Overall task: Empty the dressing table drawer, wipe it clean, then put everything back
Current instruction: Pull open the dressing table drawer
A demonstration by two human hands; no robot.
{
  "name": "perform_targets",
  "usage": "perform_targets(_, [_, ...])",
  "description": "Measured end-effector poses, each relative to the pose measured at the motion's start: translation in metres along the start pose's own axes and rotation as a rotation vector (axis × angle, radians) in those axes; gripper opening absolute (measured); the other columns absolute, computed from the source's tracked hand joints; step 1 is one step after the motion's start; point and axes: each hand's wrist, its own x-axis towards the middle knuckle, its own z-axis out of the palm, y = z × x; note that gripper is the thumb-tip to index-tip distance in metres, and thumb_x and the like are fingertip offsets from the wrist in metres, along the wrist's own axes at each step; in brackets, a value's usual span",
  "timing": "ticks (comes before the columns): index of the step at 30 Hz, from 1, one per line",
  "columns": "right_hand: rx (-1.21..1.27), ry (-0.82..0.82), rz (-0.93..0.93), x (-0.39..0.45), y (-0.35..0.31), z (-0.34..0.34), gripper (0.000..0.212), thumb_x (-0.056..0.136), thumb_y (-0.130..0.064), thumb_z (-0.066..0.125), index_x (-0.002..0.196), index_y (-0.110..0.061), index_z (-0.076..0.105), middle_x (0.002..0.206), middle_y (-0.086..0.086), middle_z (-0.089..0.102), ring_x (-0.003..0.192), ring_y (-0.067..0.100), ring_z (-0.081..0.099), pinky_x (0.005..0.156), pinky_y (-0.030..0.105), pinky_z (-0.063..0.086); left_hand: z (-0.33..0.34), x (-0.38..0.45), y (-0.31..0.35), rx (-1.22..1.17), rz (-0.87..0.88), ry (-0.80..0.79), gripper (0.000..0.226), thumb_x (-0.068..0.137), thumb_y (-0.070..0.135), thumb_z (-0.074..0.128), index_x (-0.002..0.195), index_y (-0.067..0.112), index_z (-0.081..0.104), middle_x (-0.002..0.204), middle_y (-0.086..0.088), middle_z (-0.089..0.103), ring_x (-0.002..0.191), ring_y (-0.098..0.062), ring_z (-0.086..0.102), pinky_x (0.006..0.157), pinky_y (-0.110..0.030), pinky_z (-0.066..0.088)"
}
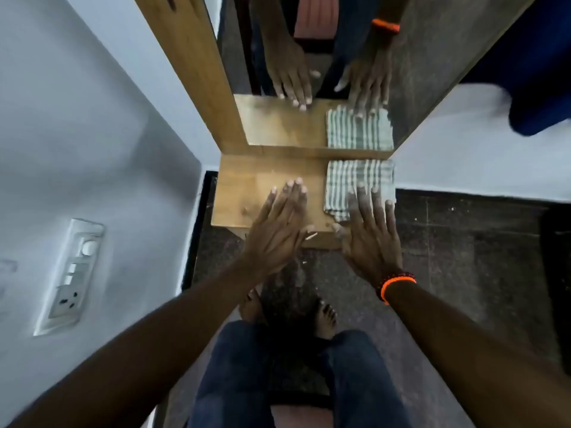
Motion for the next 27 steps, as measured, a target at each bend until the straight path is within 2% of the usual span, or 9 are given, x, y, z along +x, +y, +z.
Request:
perform_targets(3, [-0.001, 0.022, 0.030, 0.003, 0.008, 0.028, 0.070, 0.105, -0.048, 0.038, 0.162, -0.010, 0.025, 0.169, 0.015, 0.022, 0.158, 0.036, 0.016, 0.127, 0.055, 0.013, 0.025, 0.012, -0.015, 0.036, -0.026, 0.026, 0.070, 0.107, 0.046, 0.016, 0.157, -0.002, 0.011, 0.166, -0.021, 0.008, 0.155, -0.033, 0.007, 0.124, -0.051, 0.010])
perform_targets(6, [0.002, 0.061, 0.020, 0.004, 0.010, 0.047, 0.070, 0.106, -0.051, 0.029, 0.162, -0.009, 0.025, 0.170, 0.014, 0.021, 0.158, 0.035, 0.014, 0.127, 0.054, 0.014, 0.048, 0.016, -0.016, 0.062, -0.013, 0.063, 0.070, 0.107, 0.046, 0.020, 0.157, -0.003, 0.013, 0.166, -0.021, 0.008, 0.155, -0.033, 0.006, 0.124, -0.050, 0.010])
perform_targets(8, [-0.006, 0.139, -0.001, 0.000, 0.012, 0.057, 0.069, 0.107, -0.052, 0.025, 0.161, -0.009, 0.028, 0.169, 0.014, 0.023, 0.158, 0.034, 0.017, 0.126, 0.053, 0.016, 0.062, 0.013, -0.013, 0.086, -0.022, 0.114, 0.070, 0.107, 0.046, 0.021, 0.157, -0.003, 0.015, 0.165, -0.022, 0.011, 0.155, -0.032, 0.008, 0.124, -0.050, 0.013])
perform_targets(16, [-0.018, 0.452, -0.007, -0.002, 0.012, 0.087, 0.063, 0.107, -0.051, 0.029, 0.153, -0.013, 0.045, 0.161, 0.010, 0.042, 0.154, 0.034, 0.030, 0.124, 0.048, 0.025, 0.083, 0.006, -0.012, 0.169, -0.035, 0.322, 0.072, 0.106, 0.049, 0.009, 0.157, -0.002, 0.015, 0.166, -0.021, 0.011, 0.155, -0.030, 0.007, 0.124, -0.049, 0.012])
perform_targets(20, [-0.013, 0.463, 0.004, -0.003, 0.010, 0.086, 0.061, 0.106, -0.050, 0.029, 0.152, -0.014, 0.047, 0.159, 0.010, 0.045, 0.151, 0.034, 0.034, 0.123, 0.048, 0.027, 0.080, -0.001, -0.010, 0.169, -0.032, 0.390, 0.068, 0.107, 0.047, 0.016, 0.159, 0.003, 0.011, 0.166, -0.021, 0.007, 0.155, -0.030, 0.004, 0.125, -0.048, 0.011])
perform_targets(21, [-0.011, 0.457, 0.007, -0.003, 0.010, 0.085, 0.061, 0.105, -0.050, 0.030, 0.151, -0.014, 0.047, 0.159, 0.010, 0.045, 0.151, 0.034, 0.035, 0.122, 0.048, 0.027, 0.080, -0.007, -0.006, 0.163, -0.022, 0.415, 0.066, 0.107, 0.045, 0.020, 0.159, 0.004, 0.014, 0.165, -0.022, 0.010, 0.155, -0.032, 0.007, 0.125, -0.049, 0.011])
perform_targets(23, [0.003, 0.431, 0.025, -0.003, 0.010, 0.082, 0.061, 0.105, -0.050, 0.031, 0.151, -0.014, 0.048, 0.157, 0.010, 0.047, 0.149, 0.035, 0.037, 0.121, 0.048, 0.029, 0.094, -0.025, 0.007, 0.138, 0.034, 0.465, 0.060, 0.106, 0.040, 0.031, 0.155, 0.005, 0.030, 0.158, -0.024, 0.029, 0.147, -0.039, 0.026, 0.122, -0.050, 0.019])
perform_targets(25, [-0.002, 0.421, 0.029, -0.005, 0.010, 0.080, 0.061, 0.105, -0.051, 0.031, 0.150, -0.014, 0.050, 0.156, 0.010, 0.050, 0.147, 0.035, 0.039, 0.118, 0.048, 0.032, 0.121, -0.050, 0.024, 0.139, 0.118, 0.495, 0.048, 0.102, 0.035, 0.041, 0.143, 0.010, 0.048, 0.139, -0.018, 0.048, 0.127, -0.036, 0.046, 0.109, -0.047, 0.035])
perform_targets(27, [0.008, 0.384, 0.035, -0.005, 0.009, 0.078, 0.063, 0.104, -0.052, 0.029, 0.150, -0.015, 0.050, 0.156, 0.009, 0.050, 0.146, 0.034, 0.040, 0.117, 0.048, 0.033, 0.143, -0.064, 0.036, 0.095, 0.147, 0.420, 0.039, 0.096, 0.029, 0.050, 0.131, 0.011, 0.056, 0.124, -0.012, 0.056, 0.108, -0.030, 0.055, 0.092, -0.042, 0.043])
